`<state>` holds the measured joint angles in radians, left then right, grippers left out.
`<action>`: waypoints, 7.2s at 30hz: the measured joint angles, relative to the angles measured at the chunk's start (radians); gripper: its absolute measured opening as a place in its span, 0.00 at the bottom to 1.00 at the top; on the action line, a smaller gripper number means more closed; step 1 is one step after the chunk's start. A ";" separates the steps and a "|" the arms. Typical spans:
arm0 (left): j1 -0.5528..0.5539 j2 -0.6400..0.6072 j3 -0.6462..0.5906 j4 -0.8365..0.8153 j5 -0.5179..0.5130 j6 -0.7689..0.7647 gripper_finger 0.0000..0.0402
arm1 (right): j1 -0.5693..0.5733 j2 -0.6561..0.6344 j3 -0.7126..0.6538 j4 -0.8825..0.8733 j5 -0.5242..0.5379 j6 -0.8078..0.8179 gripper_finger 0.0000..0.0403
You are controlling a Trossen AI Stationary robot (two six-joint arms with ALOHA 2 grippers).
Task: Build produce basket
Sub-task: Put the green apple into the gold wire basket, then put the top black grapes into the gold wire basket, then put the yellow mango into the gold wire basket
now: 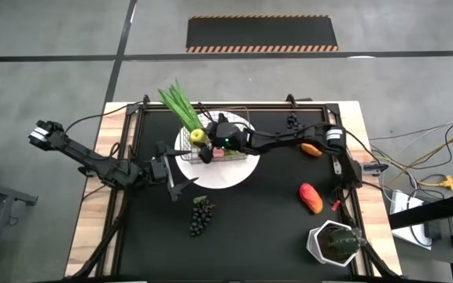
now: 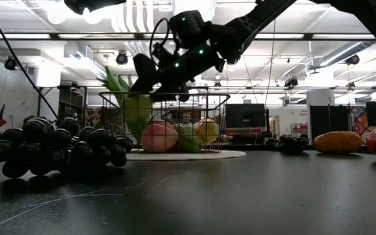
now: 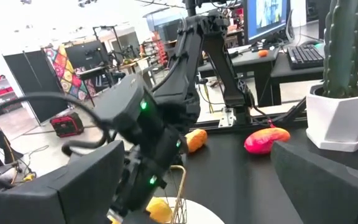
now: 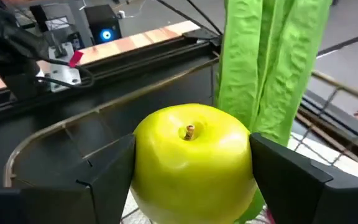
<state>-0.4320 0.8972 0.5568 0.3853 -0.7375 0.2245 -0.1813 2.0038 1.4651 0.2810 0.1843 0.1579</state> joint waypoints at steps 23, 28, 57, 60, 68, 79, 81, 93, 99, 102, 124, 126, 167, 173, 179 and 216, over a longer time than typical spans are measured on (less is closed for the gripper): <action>0.000 -0.001 0.000 -0.001 0.000 -0.001 0.96 | 0.005 -0.088 0.034 -0.220 0.000 -0.045 0.82; 0.000 0.017 0.001 0.000 0.000 -0.002 0.96 | 0.018 -0.266 0.034 -0.509 -0.003 -0.052 0.81; 0.000 0.017 0.002 0.000 -0.006 0.019 0.96 | -0.243 -0.480 -0.156 -1.403 0.139 0.404 0.81; 0.000 0.017 0.002 0.000 -0.006 0.019 0.96 | -0.243 -0.435 -0.165 -1.406 0.142 0.407 0.81; 0.000 0.017 0.002 -0.001 -0.007 0.019 0.96 | -0.240 -0.386 -0.213 -1.404 0.201 0.453 0.81; 0.000 0.017 0.002 -0.001 -0.008 0.019 0.96 | -0.241 -0.407 -0.422 -1.235 0.272 0.539 0.81; 0.000 0.017 0.002 -0.001 -0.008 0.019 0.96 | -0.242 -0.403 -0.453 -1.186 0.279 0.542 0.81; 0.000 0.017 0.002 -0.001 -0.008 0.019 0.96 | -0.243 -0.373 -0.489 -1.127 0.317 0.559 0.53; 0.000 0.017 0.002 -0.001 -0.008 0.019 0.96 | -0.242 -0.351 -0.495 -1.104 0.321 0.541 0.21; 0.000 0.017 0.002 -0.001 -0.008 0.019 0.96 | -0.240 -0.349 -0.495 -1.104 0.321 0.538 0.08; 0.000 0.017 0.002 0.000 -0.007 0.019 0.96 | -0.135 -0.684 -0.443 -1.107 0.432 0.485 0.03; 0.000 0.017 0.002 0.000 -0.007 0.019 0.96 | -0.119 -0.739 -0.443 -1.087 0.460 0.477 0.03; 0.000 0.017 0.001 0.001 -0.007 0.019 0.96 | -0.075 -0.353 -0.216 -0.288 0.121 0.062 0.03; 0.000 0.017 0.001 0.001 -0.007 0.019 0.96 | -0.078 -0.262 -0.088 -0.529 0.260 0.050 0.05; 0.000 0.017 0.001 0.002 -0.007 0.019 0.96 | -0.080 -0.215 -0.007 -0.623 0.266 0.050 0.17; 0.000 0.017 0.001 0.003 -0.007 0.018 0.96 | -0.063 -0.517 0.062 -1.612 0.314 0.430 0.73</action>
<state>-0.4322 0.9138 0.5579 0.3881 -0.7441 0.2420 -0.2445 1.4865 1.5274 -1.3306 0.4984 0.5884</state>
